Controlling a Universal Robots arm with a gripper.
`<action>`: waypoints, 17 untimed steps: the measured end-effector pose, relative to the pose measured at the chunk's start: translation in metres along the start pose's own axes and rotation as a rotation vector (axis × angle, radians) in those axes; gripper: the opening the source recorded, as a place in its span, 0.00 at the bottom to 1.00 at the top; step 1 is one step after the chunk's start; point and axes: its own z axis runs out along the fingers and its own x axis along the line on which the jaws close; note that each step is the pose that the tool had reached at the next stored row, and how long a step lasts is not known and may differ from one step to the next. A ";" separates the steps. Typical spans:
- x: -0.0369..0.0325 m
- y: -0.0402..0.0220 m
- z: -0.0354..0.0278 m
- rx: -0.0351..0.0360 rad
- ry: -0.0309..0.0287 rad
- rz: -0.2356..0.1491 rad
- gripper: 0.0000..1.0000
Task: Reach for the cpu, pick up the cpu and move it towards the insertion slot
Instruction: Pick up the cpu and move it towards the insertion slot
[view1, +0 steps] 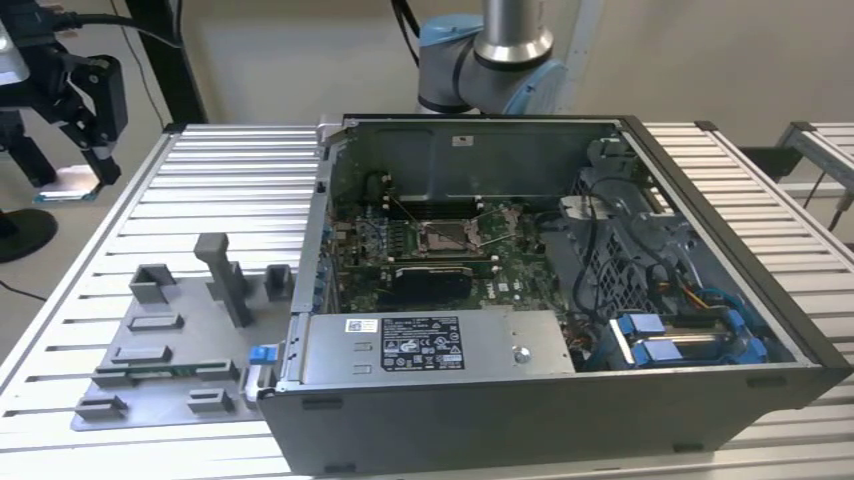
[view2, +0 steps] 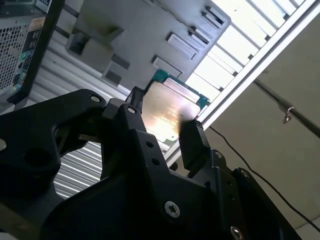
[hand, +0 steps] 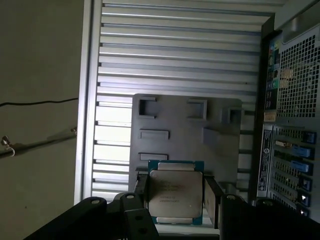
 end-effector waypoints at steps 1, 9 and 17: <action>-0.0009 0.0000 0.0000 0.0000 0.0000 0.000 0.00; -0.0073 0.0005 0.0000 0.0000 0.0000 0.000 0.00; -0.0136 0.0014 0.0001 -0.0001 -0.0001 0.000 0.00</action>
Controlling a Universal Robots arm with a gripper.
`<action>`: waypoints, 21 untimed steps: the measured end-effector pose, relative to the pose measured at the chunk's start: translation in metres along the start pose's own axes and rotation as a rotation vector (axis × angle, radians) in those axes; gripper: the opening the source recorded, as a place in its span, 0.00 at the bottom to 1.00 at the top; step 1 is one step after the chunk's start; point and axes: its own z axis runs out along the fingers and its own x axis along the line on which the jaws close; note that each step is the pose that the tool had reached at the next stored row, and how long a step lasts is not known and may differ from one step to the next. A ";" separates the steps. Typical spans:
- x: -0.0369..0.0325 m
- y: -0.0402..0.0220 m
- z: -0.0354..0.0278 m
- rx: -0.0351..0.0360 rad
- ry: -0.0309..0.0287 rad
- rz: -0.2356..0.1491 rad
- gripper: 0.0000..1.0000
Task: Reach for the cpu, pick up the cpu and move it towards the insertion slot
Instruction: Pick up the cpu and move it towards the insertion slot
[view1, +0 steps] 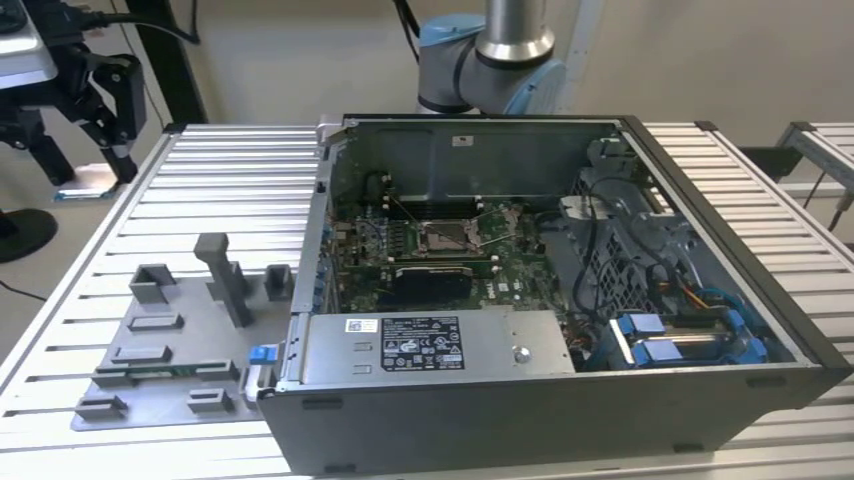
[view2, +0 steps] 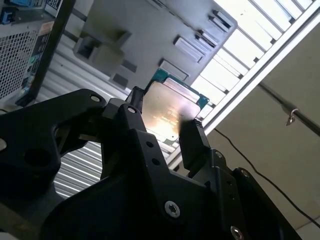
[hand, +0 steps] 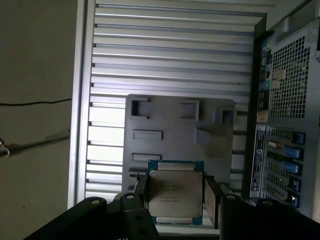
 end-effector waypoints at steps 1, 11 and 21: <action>-0.0007 0.0001 0.0000 0.0000 0.0000 0.000 0.00; -0.0069 0.0014 0.0000 0.0001 0.0000 0.000 0.00; -0.0128 0.0023 0.0001 0.0000 0.0000 0.000 0.00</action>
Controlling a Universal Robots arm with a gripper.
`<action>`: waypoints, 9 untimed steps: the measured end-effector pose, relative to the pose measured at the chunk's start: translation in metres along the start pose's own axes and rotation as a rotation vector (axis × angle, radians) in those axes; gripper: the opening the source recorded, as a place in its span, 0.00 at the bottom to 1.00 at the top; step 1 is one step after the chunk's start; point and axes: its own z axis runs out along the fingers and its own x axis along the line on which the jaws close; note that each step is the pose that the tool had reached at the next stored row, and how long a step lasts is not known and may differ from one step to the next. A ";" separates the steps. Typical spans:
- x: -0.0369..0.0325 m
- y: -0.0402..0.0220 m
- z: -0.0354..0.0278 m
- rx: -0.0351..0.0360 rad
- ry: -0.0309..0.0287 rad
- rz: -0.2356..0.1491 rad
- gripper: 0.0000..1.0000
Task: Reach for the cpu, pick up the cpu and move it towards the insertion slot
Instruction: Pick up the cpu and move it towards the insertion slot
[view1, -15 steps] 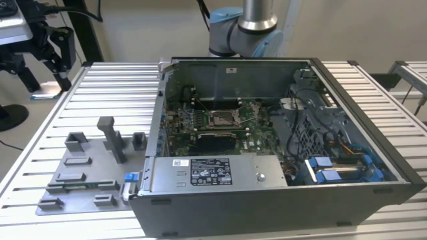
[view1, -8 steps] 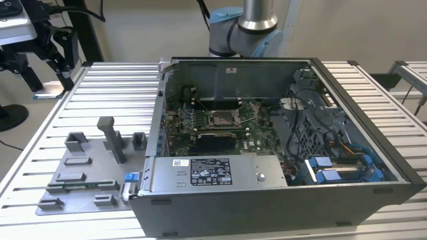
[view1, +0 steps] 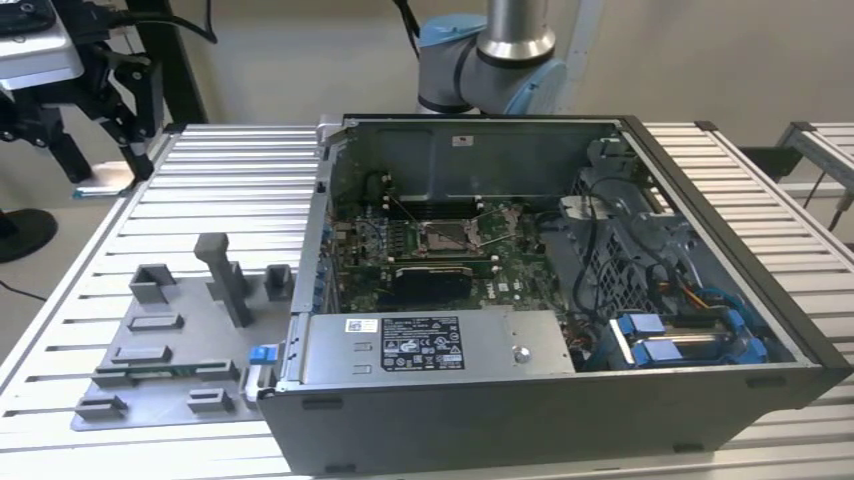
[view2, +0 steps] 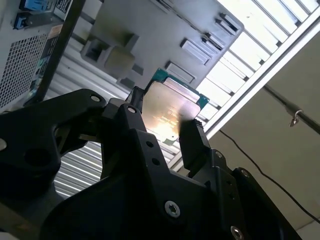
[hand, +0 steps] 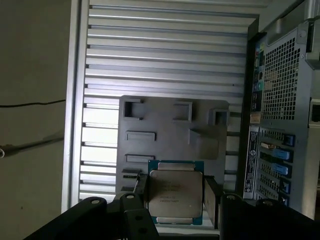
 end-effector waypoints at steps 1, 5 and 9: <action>-0.0006 0.0001 0.0000 0.0000 0.0000 0.000 0.00; -0.0036 0.0004 0.0000 0.0000 0.0000 0.000 0.00; -0.0064 0.0008 0.0001 0.0000 0.0000 0.000 0.00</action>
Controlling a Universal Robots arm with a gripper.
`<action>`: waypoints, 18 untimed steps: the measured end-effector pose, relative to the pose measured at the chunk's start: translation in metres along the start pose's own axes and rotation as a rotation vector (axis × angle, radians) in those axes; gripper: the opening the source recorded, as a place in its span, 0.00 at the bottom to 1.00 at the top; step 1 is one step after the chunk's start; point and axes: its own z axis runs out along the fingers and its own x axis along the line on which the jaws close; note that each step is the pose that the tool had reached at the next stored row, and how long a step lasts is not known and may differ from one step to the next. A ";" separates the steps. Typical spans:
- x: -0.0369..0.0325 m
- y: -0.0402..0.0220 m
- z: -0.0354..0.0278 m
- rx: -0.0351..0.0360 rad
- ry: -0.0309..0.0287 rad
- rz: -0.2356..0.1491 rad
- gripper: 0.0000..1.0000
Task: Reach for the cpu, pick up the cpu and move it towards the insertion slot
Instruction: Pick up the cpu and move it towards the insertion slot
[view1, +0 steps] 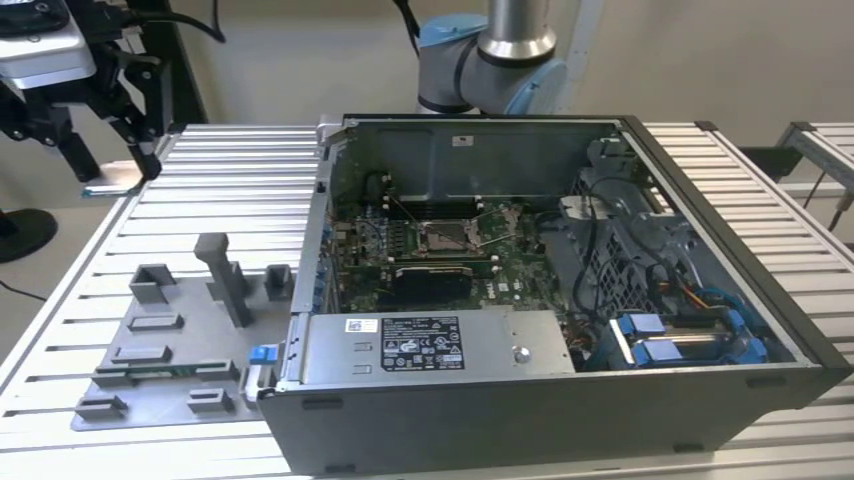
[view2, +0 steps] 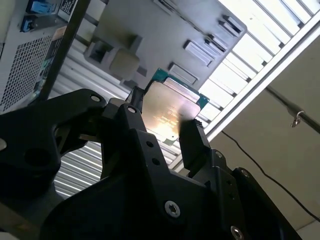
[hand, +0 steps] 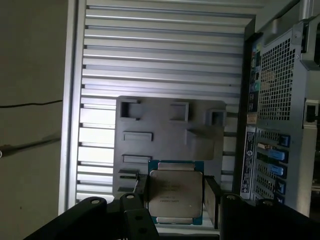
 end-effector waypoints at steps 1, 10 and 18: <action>-0.0008 0.0001 0.0000 0.0000 0.0000 0.000 0.00; -0.0077 0.0006 0.0000 0.0001 0.0001 0.000 0.00; -0.0163 0.0013 0.0000 0.0000 0.0000 0.000 0.00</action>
